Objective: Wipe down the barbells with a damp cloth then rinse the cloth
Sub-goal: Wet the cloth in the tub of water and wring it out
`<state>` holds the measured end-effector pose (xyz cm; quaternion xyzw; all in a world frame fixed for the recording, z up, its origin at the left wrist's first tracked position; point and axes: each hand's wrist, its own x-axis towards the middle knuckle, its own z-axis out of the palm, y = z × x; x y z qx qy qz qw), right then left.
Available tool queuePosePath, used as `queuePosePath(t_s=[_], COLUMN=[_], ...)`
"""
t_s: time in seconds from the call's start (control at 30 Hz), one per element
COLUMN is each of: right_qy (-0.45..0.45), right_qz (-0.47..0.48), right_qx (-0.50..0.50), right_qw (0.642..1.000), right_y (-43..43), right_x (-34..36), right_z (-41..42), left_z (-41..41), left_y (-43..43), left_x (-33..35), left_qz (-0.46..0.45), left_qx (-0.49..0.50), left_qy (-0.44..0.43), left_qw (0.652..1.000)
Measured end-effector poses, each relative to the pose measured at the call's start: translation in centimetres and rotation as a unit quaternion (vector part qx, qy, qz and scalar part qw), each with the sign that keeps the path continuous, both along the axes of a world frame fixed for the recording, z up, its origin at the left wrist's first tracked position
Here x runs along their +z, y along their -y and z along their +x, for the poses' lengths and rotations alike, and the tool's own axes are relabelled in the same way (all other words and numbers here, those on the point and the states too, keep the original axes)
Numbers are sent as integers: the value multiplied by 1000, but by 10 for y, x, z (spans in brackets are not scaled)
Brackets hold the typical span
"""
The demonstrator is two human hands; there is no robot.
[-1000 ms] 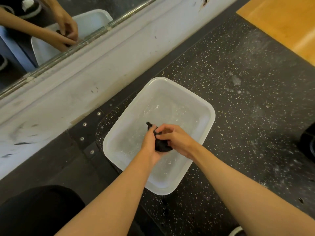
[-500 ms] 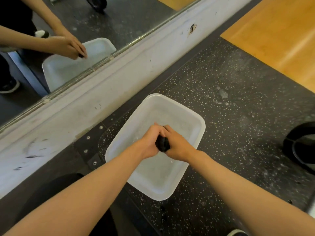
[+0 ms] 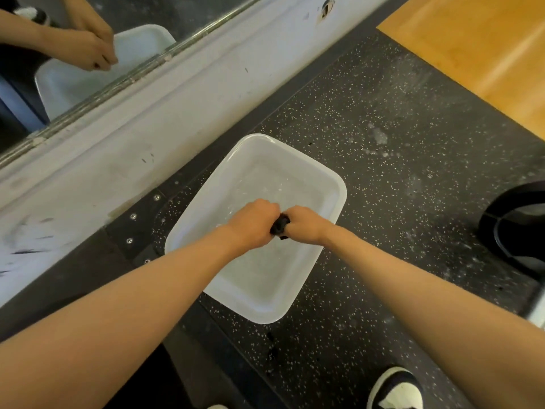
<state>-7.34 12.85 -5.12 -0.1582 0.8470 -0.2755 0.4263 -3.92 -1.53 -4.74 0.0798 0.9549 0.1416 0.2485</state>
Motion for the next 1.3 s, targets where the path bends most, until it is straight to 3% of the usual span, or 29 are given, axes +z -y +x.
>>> queuePosePath(t_s=[0.03,0.1,0.2,0.27,0.4,0.5,0.57,0.63,0.73,0.8,0.83,0.9,1.0,1.1,1.2,1.3], right_qy=[-36,-118,-252,-324,-436,-370,-326,-261,-61,-29,-56,-177,-334,-455,-493,-492], right_qz=[-36,-101,-79,-55,22,136,160,156,111,76,59,25,-59,-76,-64,-36], right_qx=[-44,-56,85,110,126,171,169,155,108,70,52,41,70,98,125,144], right_qw=[998,986,961,938,891,903,916,940,986,994,995,983,938,882,859,858], right_y=[-5,-14,-17,-14,-3,3,7,8,10,9,8,3,-7,-6,1,1], right_x=[-3,-9,-15,-16,-11,2,7,10,13,12,11,10,-2,-11,-12,-8], right_z=[4,16,33,35,29,23,22,17,0,-8,-9,0,24,35,31,28], left_z=[-3,-9,-8,-5,-2,0,2,7,11,4,-2,-13,-18,-15,-12,-11], left_y=[1,4,0,-10,-19,-21,-21,-17,-14,-15,-14,-7,7,11,6,2], left_x=[1,4,10,15,11,7,4,2,3,6,8,8,13,19,20,24], left_qz=[-2,27,188,215,150,40,-2,-6,-40,-34,-24,45,224,272,242,191], left_qx=[14,79,237,264,254,207,170,144,59,74,110,191,283,283,260,225], left_qy=[-3,72,259,303,286,190,110,59,-34,-53,-26,106,290,393,434,407], left_qw=[1000,994,917,890,912,959,979,988,997,995,993,975,886,831,828,864])
